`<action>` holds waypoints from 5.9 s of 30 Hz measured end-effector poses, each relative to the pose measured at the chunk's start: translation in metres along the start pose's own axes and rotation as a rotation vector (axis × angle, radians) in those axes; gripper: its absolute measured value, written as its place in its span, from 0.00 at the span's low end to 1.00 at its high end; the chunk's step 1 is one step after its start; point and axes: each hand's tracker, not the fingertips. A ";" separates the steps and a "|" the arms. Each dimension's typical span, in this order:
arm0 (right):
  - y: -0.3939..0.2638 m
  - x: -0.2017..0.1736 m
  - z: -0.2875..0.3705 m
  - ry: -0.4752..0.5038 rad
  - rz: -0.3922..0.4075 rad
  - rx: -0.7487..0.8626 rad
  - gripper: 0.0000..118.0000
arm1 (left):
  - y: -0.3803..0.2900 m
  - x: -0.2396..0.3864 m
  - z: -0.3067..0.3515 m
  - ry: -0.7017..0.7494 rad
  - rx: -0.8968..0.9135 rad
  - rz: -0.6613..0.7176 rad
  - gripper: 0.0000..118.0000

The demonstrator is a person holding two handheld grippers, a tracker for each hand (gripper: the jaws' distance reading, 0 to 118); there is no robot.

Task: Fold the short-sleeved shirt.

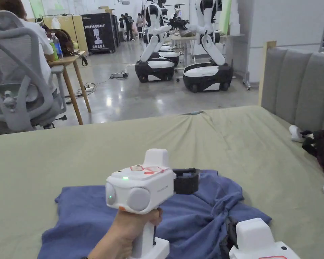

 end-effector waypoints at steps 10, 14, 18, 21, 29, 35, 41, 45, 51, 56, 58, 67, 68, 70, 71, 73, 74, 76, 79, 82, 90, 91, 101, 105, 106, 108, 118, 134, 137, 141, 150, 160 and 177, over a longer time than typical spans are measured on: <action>0.013 -0.023 0.038 0.011 -0.023 0.050 0.04 | -0.088 -0.077 0.227 0.408 0.112 0.139 0.02; 0.016 -0.031 0.039 0.007 -0.027 0.067 0.04 | -0.099 -0.090 0.250 0.477 0.090 0.129 0.00; 0.021 -0.036 0.035 0.013 -0.025 0.071 0.04 | -0.076 -0.117 0.236 0.485 0.074 0.120 0.00; 0.023 -0.037 0.032 0.017 -0.018 0.068 0.04 | -0.043 -0.153 0.195 0.433 0.025 0.201 0.06; 0.004 -0.032 -0.007 0.009 -0.003 0.023 0.04 | -0.009 -0.287 -0.018 0.535 -0.349 -0.028 1.00; -0.011 -0.027 -0.034 -0.019 -0.010 -0.033 0.04 | -0.032 -0.324 -0.093 0.556 -0.505 0.043 0.92; -0.018 -0.016 -0.049 -0.052 -0.016 -0.075 0.04 | -0.051 -0.311 -0.100 0.516 -0.545 0.130 0.79; -0.014 -0.003 -0.057 -0.081 -0.060 -0.114 0.04 | -0.036 -0.295 -0.090 0.406 -0.470 0.136 0.04; -0.006 0.052 -0.107 -0.098 -0.221 -0.307 1.00 | -0.036 -0.270 -0.086 0.461 -0.478 0.063 0.05; -0.027 0.092 -0.153 -0.150 -0.236 -0.517 0.82 | -0.037 -0.275 -0.075 0.452 -0.471 0.063 0.05; -0.038 0.100 -0.168 -0.110 -0.260 -0.603 0.74 | -0.038 -0.283 -0.074 0.450 -0.466 0.070 0.05; -0.031 0.055 -0.189 0.046 -0.090 -0.565 0.09 | -0.033 -0.279 -0.068 0.452 -0.451 0.047 0.05; -0.030 0.055 -0.193 -0.008 -0.038 -0.576 0.09 | -0.031 -0.279 -0.062 0.448 -0.435 0.059 0.05; -0.017 0.058 -0.183 0.001 -0.052 -0.502 0.08 | -0.021 -0.276 -0.047 0.428 -0.384 0.069 0.05; -0.007 0.056 -0.165 0.012 -0.107 -0.439 0.08 | -0.012 -0.275 -0.036 0.420 -0.346 0.076 0.05; 0.017 0.061 -0.146 0.027 -0.164 -0.331 0.08 | 0.012 -0.273 -0.011 0.389 -0.275 0.097 0.05; 0.036 0.064 -0.139 0.019 -0.152 -0.273 0.08 | 0.028 -0.271 0.003 0.380 -0.240 0.106 0.05; 0.080 0.069 -0.128 -0.012 -0.113 -0.176 0.08 | 0.061 -0.268 0.032 0.375 -0.175 0.103 0.05; 0.151 0.081 -0.130 -0.036 -0.089 -0.089 0.08 | 0.113 -0.264 0.076 0.422 -0.068 0.071 0.05; 0.222 0.091 -0.124 -0.086 -0.073 0.022 0.08 | 0.164 -0.266 0.117 0.468 0.029 0.073 0.05; 0.350 0.117 -0.136 -0.133 -0.064 0.159 0.08 | 0.241 -0.271 0.164 0.608 0.222 0.105 0.05; 0.356 0.120 -0.134 -0.126 -0.086 0.155 0.08 | 0.244 -0.272 0.166 0.612 0.233 0.121 0.05; 0.400 0.118 -0.152 -0.137 -0.043 0.152 0.08 | 0.257 -0.277 0.127 0.612 0.209 0.115 0.05; 0.427 0.119 -0.158 -0.148 -0.004 0.188 0.08 | 0.273 -0.278 0.115 0.619 0.228 0.115 0.05; 0.437 0.122 -0.162 -0.153 -0.011 0.191 0.08 | 0.277 -0.278 0.112 0.620 0.236 0.115 0.05; 0.454 0.126 -0.165 -0.159 -0.038 0.216 0.08 | 0.286 -0.278 0.108 0.619 0.249 0.113 0.05; 0.473 0.124 -0.155 -0.174 -0.010 0.296 0.09 | 0.296 -0.273 0.092 0.613 0.269 0.095 0.05; 0.349 0.109 -0.229 -0.155 0.028 0.091 0.09 | 0.202 -0.292 0.038 0.563 0.122 0.129 0.05; 0.339 0.110 -0.198 -0.128 -0.014 0.122 0.09 | 0.196 -0.287 0.062 0.545 0.129 0.126 0.05; 0.300 0.111 -0.147 -0.066 0.016 0.070 0.09 | 0.165 -0.274 0.115 0.469 0.138 0.153 0.05; 0.123 0.098 -0.007 0.073 0.089 -0.113 0.09 | -0.006 -0.211 0.249 0.393 -0.063 0.088 0.05; -0.059 0.079 0.018 0.095 0.110 -0.503 0.09 | -0.171 -0.199 0.288 0.406 -0.295 0.233 0.06; -0.025 0.084 0.040 0.114 0.042 -0.228 0.49 | -0.130 -0.191 0.325 0.492 -0.097 0.229 0.29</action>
